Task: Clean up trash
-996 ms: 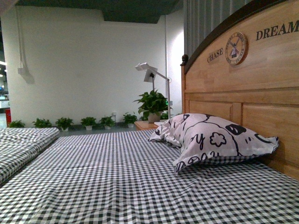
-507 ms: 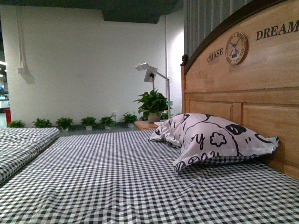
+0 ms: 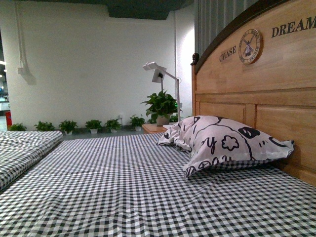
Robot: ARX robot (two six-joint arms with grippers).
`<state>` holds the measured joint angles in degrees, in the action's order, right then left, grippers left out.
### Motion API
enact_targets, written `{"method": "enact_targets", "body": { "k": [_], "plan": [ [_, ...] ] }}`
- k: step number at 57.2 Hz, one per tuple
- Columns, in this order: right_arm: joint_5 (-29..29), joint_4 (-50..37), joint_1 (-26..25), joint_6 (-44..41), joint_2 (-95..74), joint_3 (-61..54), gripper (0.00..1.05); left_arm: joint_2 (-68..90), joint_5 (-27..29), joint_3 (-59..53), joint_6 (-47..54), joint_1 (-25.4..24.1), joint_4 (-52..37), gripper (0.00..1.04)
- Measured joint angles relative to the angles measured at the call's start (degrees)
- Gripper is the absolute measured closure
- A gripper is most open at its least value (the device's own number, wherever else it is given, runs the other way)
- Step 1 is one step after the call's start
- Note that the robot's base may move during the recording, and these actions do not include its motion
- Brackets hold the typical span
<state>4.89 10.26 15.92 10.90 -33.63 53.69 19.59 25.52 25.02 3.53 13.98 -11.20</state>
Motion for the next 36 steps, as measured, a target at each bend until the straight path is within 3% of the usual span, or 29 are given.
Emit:
{"method": "enact_targets", "body": {
  "k": [36],
  "plan": [
    [0.0, 0.0, 0.0, 0.0, 0.0, 0.0, 0.85, 0.0, 0.0, 0.0, 0.0, 0.0, 0.0, 0.77]
  ]
}}
